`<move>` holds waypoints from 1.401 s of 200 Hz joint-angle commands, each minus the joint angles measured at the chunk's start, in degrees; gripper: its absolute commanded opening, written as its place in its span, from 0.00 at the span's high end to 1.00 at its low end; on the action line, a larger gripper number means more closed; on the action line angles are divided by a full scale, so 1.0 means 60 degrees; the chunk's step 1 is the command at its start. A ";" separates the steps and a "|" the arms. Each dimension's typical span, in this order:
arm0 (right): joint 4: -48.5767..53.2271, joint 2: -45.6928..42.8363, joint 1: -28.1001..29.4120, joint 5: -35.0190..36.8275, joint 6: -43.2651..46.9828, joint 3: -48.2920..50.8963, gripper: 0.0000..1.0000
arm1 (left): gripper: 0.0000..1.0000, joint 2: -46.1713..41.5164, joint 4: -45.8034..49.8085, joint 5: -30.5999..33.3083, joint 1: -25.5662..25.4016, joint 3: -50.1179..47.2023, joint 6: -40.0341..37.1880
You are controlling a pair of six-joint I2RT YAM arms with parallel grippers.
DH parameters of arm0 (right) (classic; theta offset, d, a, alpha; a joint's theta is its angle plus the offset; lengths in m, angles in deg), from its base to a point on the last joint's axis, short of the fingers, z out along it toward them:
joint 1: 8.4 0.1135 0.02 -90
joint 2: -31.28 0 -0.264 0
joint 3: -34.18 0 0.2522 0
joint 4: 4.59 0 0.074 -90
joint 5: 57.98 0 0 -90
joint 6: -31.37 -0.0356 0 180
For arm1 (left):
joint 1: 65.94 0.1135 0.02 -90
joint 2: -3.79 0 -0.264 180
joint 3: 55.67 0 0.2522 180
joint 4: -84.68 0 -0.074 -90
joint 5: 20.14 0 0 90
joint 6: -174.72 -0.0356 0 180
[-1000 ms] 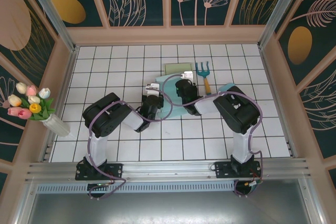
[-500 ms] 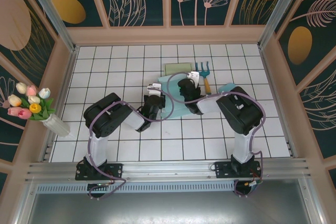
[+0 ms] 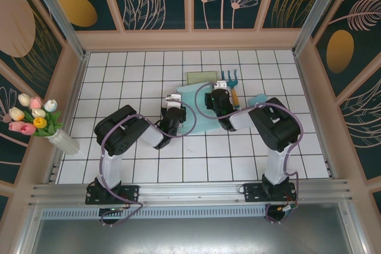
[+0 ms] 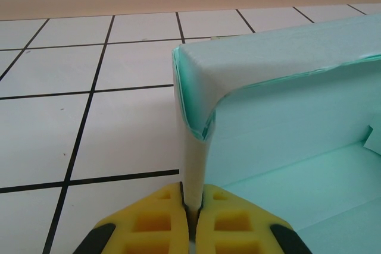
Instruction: Fold the paper box
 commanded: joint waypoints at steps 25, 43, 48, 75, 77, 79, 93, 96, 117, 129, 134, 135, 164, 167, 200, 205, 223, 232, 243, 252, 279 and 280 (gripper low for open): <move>-0.0218 0.0421 -0.0287 0.0504 0.0074 -0.0287 0.55 | 0.96 0.0207 0.0587 0.0507 0.0140 -0.0185 -0.0017; -0.0203 0.0565 -0.0291 0.0489 0.0109 -0.0371 0.55 | 0.96 0.0212 0.0589 0.0502 0.0139 -0.0191 0.0006; -0.0204 0.0609 -0.0284 0.0500 0.0111 -0.0392 0.55 | 0.96 0.0218 0.0594 0.0505 0.0139 -0.0189 0.0007; -0.0332 0.0747 -0.0287 0.1057 0.0125 -0.0326 0.56 | 0.96 0.0216 0.0601 0.0518 0.0141 -0.0191 -0.0001; -0.0342 0.0742 -0.0290 0.1096 0.0125 -0.0311 0.56 | 0.96 0.0219 0.0600 0.0524 0.0139 -0.0182 0.0005; -0.0348 0.0740 -0.0291 0.1131 0.0147 -0.0307 0.56 | 0.96 0.0213 0.0600 0.0529 0.0139 -0.0183 0.0006; -0.0307 0.0723 -0.0289 0.1588 0.0129 -0.0262 0.57 | 0.96 0.0228 0.0604 0.0531 0.0139 -0.0178 0.0003; -0.0285 0.0713 -0.0285 0.1729 0.0115 -0.0247 0.57 | 0.96 0.0231 0.0601 0.0543 0.0139 -0.0179 0.0013; 0.0120 0.0649 -0.0288 0.2874 0.0019 -0.0302 0.57 | 0.96 0.0236 0.0608 0.0568 0.0139 -0.0182 0.0021; 0.0556 0.0642 -0.0286 0.3581 -0.0143 -0.0424 0.58 | 0.97 0.0235 0.0611 0.0580 0.0139 -0.0180 0.0036; 0.0809 0.0653 -0.0289 0.3888 -0.0248 -0.0508 0.58 | 0.97 0.0245 0.0601 0.0599 0.0139 -0.0179 0.0047; 0.0850 0.0657 -0.0290 0.3951 -0.0266 -0.0525 0.58 | 0.97 0.0248 0.0601 0.0594 0.0139 -0.0179 0.0049; 0.1550 0.0641 -0.0283 0.5219 -0.0774 -0.0586 0.59 | 0.97 0.0253 0.0675 0.0634 0.0139 -0.0120 0.0080; 0.1593 0.0636 -0.0281 0.5248 -0.0806 -0.0585 0.59 | 0.97 0.0254 0.0676 0.0633 0.0139 -0.0120 0.0080; 0.0773 0.0180 -0.0279 0.3461 -0.0489 -0.0121 0.57 | 0.98 0.0269 0.0719 0.0676 0.0139 -0.0076 0.0080; 0.0429 0.0036 -0.0278 0.2795 -0.0440 0.0070 0.56 | 0.98 0.0274 0.0731 0.0676 0.0142 -0.0062 0.0080; -0.0060 -0.0491 -0.0233 0.0810 -0.0683 0.0484 0.56 | 0.99 0.0294 0.0755 0.0674 0.0139 -0.0047 0.0093; -0.0111 -0.0717 -0.0171 0.0115 -0.0731 0.0589 0.55 | 0.99 0.0286 0.0795 0.0676 0.0139 -0.0037 0.0087; -0.0050 -0.1016 -0.0091 -0.0464 -0.0746 0.0694 0.54 | 0.99 0.0290 0.0823 0.0675 0.0141 -0.0032 0.0094; 0.0056 -0.1293 -0.0003 -0.0660 -0.0779 0.0790 0.53 | 0.99 0.0301 0.0822 0.0674 0.0139 -0.0014 0.0094; 0.0315 -0.2204 0.0141 -0.0746 -0.0974 0.1385 0.51 | 0.99 0.0308 0.0843 0.0680 0.0135 -0.0003 0.0091; 0.0333 -0.2228 0.0145 -0.0746 -0.0988 0.1411 0.50 | 0.99 0.0308 0.0839 0.0686 0.0137 -0.0003 0.0093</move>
